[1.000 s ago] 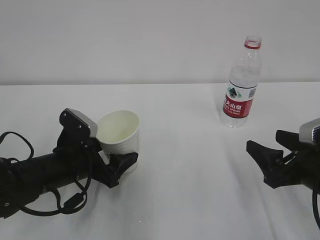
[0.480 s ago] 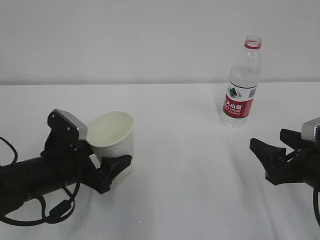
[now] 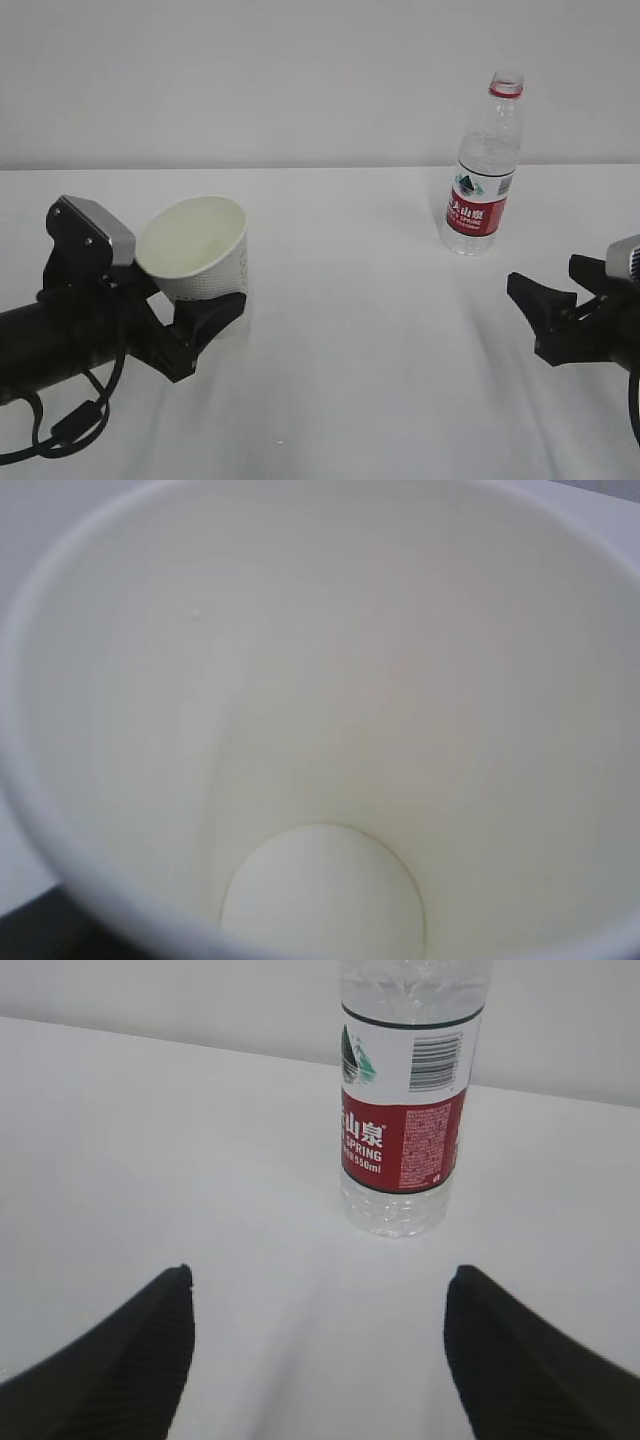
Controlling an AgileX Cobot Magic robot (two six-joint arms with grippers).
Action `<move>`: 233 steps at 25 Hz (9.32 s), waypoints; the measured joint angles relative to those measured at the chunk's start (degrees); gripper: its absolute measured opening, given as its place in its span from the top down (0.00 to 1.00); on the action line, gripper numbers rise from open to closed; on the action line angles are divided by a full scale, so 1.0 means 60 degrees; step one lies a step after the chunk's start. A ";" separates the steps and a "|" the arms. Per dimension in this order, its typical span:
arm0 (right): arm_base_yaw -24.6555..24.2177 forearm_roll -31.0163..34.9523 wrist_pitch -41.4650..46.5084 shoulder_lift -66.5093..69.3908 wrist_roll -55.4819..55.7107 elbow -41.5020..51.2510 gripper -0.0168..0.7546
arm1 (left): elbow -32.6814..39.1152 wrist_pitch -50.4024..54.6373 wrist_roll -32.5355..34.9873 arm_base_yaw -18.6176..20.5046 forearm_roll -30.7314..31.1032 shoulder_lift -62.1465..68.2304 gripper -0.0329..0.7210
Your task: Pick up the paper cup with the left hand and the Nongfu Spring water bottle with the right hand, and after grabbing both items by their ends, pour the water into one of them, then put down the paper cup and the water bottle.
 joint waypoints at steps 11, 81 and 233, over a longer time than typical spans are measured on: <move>0.0000 0.0214 -0.0006 0.0000 -0.0507 -0.0225 0.21 | 0.0024 0.1291 0.0000 0.0000 0.0000 -0.1471 0.19; 0.0000 0.0450 0.0942 0.5217 0.0194 -0.6855 0.14 | 0.0046 0.1991 0.0000 0.0000 0.0093 -0.1673 0.19; 0.1110 -0.4570 0.4560 -0.2984 -0.4360 -0.3757 0.31 | -0.2569 0.2226 -0.3796 -0.2626 0.5353 -0.0542 0.23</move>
